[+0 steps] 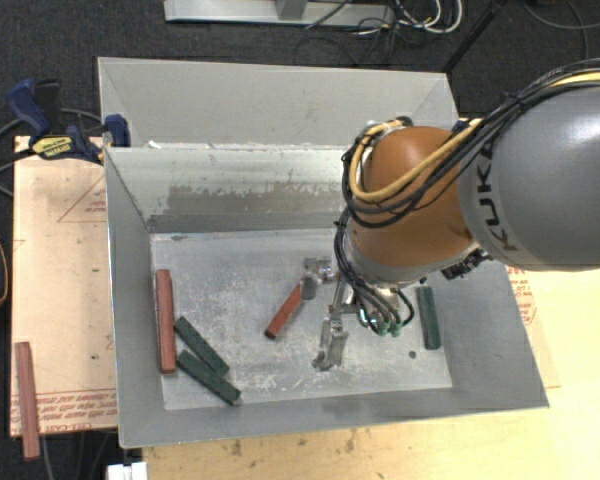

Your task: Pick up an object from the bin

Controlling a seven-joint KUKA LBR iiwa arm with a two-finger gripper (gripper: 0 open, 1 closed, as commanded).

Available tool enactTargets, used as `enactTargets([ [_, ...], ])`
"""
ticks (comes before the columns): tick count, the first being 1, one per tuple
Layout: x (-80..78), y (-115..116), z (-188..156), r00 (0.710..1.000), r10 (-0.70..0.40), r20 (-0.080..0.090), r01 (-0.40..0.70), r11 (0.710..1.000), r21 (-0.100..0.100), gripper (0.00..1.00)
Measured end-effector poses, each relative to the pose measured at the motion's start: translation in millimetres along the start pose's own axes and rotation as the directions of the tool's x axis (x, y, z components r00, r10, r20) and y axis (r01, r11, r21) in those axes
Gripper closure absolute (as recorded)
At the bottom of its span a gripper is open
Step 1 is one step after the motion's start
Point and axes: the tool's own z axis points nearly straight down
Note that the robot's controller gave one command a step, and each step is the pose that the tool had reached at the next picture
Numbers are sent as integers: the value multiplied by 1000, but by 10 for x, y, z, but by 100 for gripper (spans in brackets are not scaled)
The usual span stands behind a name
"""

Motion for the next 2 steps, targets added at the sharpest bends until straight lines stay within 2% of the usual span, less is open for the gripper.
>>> enactTargets([
  [1,-612,299,1151,1000,20,6,-20,1000,-1,0],
  [2,-622,291,1101,1000,24,10,-24,1000,-2,100],
])
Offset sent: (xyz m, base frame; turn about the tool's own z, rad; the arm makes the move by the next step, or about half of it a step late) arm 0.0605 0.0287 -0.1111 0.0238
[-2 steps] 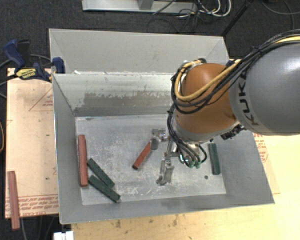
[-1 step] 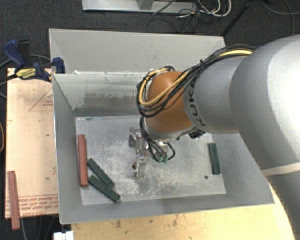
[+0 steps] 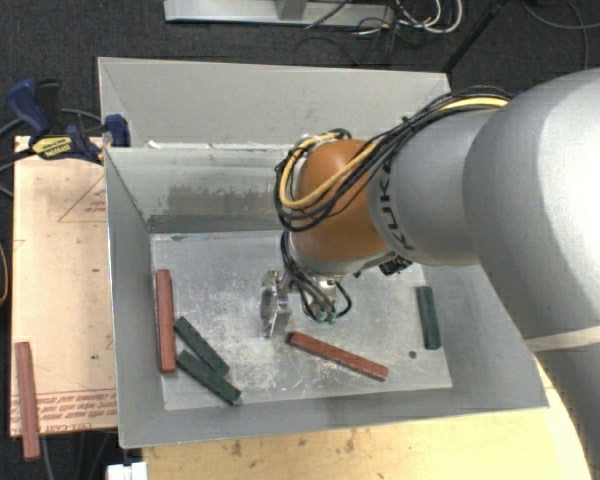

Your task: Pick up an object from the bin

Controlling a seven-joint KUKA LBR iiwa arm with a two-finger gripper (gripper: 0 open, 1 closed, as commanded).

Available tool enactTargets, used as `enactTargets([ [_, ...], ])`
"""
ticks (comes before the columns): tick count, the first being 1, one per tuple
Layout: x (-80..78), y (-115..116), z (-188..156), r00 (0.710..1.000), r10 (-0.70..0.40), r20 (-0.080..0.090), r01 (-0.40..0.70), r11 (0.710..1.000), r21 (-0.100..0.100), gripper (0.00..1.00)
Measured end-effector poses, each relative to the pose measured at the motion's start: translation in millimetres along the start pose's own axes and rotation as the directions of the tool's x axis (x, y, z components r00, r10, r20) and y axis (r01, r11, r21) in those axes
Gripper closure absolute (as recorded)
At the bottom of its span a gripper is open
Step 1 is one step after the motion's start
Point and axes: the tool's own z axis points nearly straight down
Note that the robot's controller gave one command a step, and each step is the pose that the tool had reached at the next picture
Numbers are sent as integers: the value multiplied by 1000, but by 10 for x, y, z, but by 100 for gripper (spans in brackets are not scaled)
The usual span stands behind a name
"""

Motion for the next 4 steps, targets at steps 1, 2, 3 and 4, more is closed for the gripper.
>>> enactTargets([
  [1,-21,-82,-484,941,-338,4,338,941,2,100],
  [2,375,-299,-547,797,-603,-3,603,797,0,100],
  [3,371,-291,-547,798,-603,-2,603,798,-1,0],
  [4,616,-735,20,794,-608,-1,608,794,0,0],
])
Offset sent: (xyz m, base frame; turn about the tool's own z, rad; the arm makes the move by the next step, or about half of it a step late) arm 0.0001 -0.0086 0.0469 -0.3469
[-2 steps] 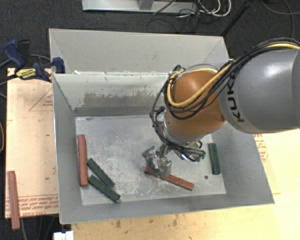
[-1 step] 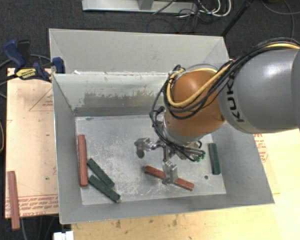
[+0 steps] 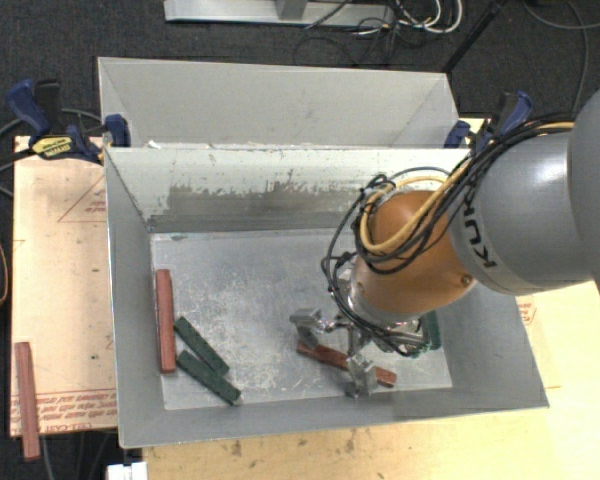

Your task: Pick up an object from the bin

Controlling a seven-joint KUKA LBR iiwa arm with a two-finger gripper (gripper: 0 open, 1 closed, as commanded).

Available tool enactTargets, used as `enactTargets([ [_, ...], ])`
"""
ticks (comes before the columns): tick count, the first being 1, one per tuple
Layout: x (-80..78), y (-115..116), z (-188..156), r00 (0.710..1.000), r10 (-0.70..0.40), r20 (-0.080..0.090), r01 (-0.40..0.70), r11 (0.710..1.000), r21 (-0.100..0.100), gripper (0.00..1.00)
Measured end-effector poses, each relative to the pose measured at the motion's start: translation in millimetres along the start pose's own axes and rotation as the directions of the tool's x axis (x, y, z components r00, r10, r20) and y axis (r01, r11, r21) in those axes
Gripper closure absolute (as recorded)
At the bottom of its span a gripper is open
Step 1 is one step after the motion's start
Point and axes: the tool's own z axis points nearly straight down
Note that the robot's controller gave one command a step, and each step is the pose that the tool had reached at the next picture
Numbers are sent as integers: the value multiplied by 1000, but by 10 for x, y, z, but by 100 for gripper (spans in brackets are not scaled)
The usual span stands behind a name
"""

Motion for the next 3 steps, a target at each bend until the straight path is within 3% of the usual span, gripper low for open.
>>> enactTargets([
  [1,-25,12,-34,1000,-3,1,3,1000,0,100],
  [2,87,278,-476,952,-307,1,307,952,0,100],
  [3,-176,214,-908,998,59,4,-59,998,1,100],
])
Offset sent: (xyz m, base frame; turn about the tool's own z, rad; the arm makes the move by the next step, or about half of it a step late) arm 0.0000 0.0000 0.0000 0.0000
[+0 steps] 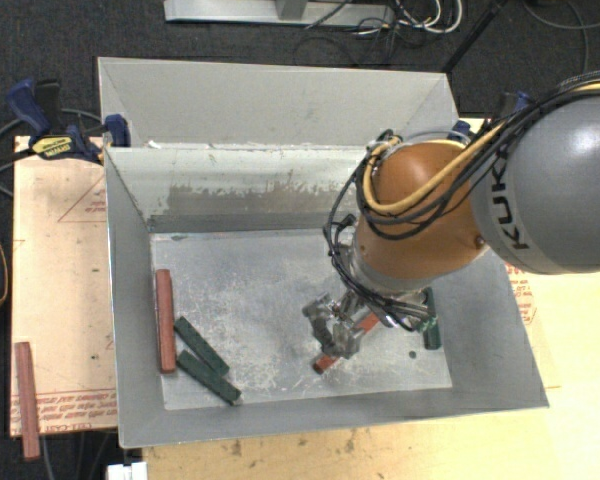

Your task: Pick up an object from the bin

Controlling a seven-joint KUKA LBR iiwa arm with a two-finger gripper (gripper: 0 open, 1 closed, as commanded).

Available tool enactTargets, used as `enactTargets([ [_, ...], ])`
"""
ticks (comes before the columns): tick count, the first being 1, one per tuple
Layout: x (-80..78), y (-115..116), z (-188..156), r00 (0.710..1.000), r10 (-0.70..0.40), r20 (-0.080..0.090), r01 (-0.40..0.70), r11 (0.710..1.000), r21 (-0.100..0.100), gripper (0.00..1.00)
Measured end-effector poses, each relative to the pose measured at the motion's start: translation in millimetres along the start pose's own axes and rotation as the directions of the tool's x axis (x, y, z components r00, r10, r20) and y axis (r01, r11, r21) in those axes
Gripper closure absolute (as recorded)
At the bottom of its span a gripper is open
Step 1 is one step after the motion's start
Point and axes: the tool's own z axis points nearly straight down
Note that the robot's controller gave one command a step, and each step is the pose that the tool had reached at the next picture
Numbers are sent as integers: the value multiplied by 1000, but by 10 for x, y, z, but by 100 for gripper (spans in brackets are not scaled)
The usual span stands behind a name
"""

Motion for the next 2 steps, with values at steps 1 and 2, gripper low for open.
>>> enactTargets([
  [1,-169,673,251,999,43,-7,-43,999,-5,100],
  [2,-159,624,239,999,51,-5,-51,999,-1,0],
])
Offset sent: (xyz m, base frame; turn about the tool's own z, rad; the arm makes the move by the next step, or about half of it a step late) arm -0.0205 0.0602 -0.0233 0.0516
